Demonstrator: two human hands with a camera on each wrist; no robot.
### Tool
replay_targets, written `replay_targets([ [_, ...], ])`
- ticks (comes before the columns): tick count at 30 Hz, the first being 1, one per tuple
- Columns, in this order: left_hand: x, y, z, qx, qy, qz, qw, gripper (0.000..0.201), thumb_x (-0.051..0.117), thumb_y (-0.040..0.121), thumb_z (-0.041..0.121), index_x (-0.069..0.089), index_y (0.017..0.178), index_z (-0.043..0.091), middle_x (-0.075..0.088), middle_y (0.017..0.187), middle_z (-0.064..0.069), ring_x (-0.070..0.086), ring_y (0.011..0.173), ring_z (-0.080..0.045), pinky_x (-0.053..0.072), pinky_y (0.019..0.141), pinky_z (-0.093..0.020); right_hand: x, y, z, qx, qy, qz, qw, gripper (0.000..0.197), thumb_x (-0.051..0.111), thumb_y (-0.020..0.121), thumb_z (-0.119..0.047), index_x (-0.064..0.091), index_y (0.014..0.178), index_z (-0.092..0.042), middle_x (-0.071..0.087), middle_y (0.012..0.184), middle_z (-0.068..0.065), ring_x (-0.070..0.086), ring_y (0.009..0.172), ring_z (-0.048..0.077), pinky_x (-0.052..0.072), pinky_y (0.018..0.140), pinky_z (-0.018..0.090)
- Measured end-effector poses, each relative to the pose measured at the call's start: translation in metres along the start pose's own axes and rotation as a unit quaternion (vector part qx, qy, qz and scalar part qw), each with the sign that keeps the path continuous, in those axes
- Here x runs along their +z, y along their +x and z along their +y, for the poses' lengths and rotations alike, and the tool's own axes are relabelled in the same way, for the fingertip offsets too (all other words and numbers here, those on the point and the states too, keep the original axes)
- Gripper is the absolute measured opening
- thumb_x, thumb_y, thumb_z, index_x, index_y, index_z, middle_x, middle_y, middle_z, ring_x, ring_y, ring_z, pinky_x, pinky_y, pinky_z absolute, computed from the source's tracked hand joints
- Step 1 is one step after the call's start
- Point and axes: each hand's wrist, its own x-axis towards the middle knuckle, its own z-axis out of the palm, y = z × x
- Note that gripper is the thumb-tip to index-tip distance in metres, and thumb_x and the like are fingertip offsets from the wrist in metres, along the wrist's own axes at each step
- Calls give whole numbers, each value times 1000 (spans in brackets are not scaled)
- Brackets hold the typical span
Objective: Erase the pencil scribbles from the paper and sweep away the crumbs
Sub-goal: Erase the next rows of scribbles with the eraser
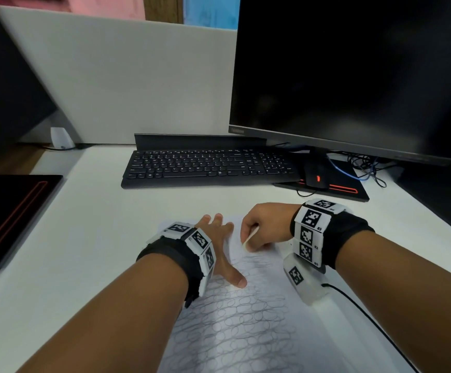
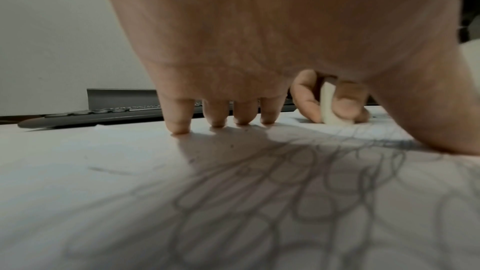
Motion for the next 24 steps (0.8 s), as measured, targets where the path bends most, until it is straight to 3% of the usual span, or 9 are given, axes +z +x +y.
replay_targets([
  [2,0,0,0,-1,-1,-4,1000,124,72,67,71,-2,157,27,-10,164,-1,-10,150,-25,12,119,-55,1,-1,-2,-2,12,-22,1000,11,75,82,-20,73,92,-20,69,73,-8,61,61,3,47,67,16],
  [6,-1,-2,1,0,1,-1,1000,123,72,68,70,-1,157,27,-10,164,-2,-10,150,-25,13,119,-56,0,1,2,7,-5,61,998,8,75,81,-23,72,89,-24,73,83,-7,64,70,3,44,65,16],
  [10,-2,-2,1,-5,3,-9,1000,124,71,68,71,-3,157,27,-12,164,-1,-10,150,-25,13,119,-55,3,-4,-4,-8,18,-34,999,9,76,82,-21,73,90,-23,71,72,-8,63,63,4,47,66,15],
  [14,-2,-3,2,-4,5,-6,1000,123,71,68,71,-3,156,27,-12,164,-2,-11,150,-25,13,119,-57,0,-1,1,7,-17,61,998,7,74,81,-24,72,88,-26,74,89,-6,65,76,5,43,66,17],
  [18,-2,-2,1,-4,8,-9,1000,124,71,68,72,-4,157,26,-12,164,-3,-10,150,-26,14,119,-56,3,-5,-6,-7,5,-34,999,12,76,81,-21,74,92,-22,73,82,-4,64,67,4,46,64,14],
  [22,1,0,-1,1,2,-1,1000,124,71,66,73,-1,156,27,-10,164,-2,-10,150,-25,14,118,-58,-1,0,-1,7,-12,65,998,7,76,80,-23,72,85,-27,74,88,-6,64,74,5,43,64,16],
  [24,0,0,0,1,6,0,1000,124,71,67,72,-1,157,26,-9,164,-2,-9,150,-26,15,118,-57,1,-1,-5,2,-3,19,1000,9,76,80,-21,74,88,-24,73,82,-6,63,70,5,45,64,15],
])
